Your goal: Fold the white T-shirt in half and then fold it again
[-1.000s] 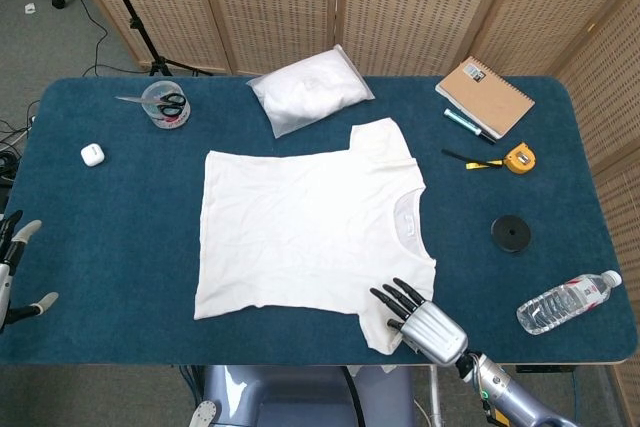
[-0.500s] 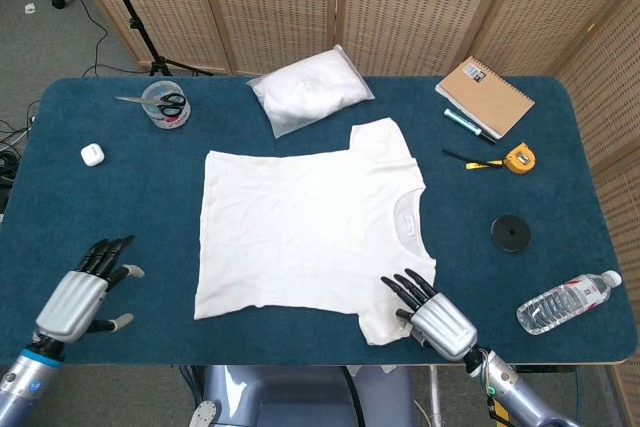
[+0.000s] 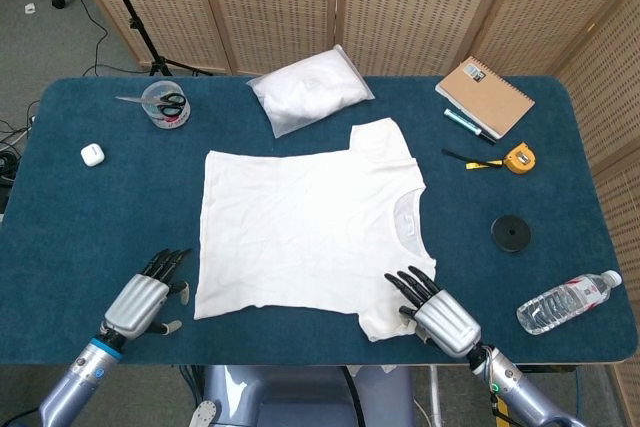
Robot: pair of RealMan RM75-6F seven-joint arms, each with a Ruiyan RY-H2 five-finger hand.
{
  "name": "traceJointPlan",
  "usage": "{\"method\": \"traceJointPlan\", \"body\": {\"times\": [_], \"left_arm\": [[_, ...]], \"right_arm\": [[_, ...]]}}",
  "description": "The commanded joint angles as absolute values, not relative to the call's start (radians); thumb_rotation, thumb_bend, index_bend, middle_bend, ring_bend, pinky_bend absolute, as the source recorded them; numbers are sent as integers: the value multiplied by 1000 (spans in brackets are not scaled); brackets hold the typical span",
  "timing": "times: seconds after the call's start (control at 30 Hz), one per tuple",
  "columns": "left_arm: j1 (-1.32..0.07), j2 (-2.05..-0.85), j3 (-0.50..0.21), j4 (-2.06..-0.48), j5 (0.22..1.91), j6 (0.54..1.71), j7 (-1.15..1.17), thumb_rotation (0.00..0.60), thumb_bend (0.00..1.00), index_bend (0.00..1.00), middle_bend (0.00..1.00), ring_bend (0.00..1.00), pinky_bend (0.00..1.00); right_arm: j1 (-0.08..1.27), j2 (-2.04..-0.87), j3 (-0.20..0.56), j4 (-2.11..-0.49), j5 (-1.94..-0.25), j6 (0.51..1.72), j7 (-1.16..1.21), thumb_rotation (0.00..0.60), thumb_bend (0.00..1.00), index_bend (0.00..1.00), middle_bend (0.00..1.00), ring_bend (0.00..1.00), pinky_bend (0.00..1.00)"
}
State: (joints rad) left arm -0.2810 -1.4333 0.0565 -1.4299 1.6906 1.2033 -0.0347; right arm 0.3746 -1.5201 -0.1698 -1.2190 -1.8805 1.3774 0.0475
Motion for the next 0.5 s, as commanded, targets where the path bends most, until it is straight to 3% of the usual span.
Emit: {"method": "traceJointPlan", "body": {"times": [0.03, 0.5], "left_arm": [[-291, -1446, 56, -1419, 1677, 1193, -30, 600, 100, 588, 0, 0, 0], [-363, -1485, 76, -1372, 1667, 1117, -134, 600, 121, 588, 0, 0, 0]], "right_arm": [[375, -1520, -170, -1218, -1879, 1377, 49, 600, 595, 663, 22, 0, 0], [377, -1519, -173, -1218, -1875, 1372, 61, 600, 604, 663, 22, 0, 0]]}}
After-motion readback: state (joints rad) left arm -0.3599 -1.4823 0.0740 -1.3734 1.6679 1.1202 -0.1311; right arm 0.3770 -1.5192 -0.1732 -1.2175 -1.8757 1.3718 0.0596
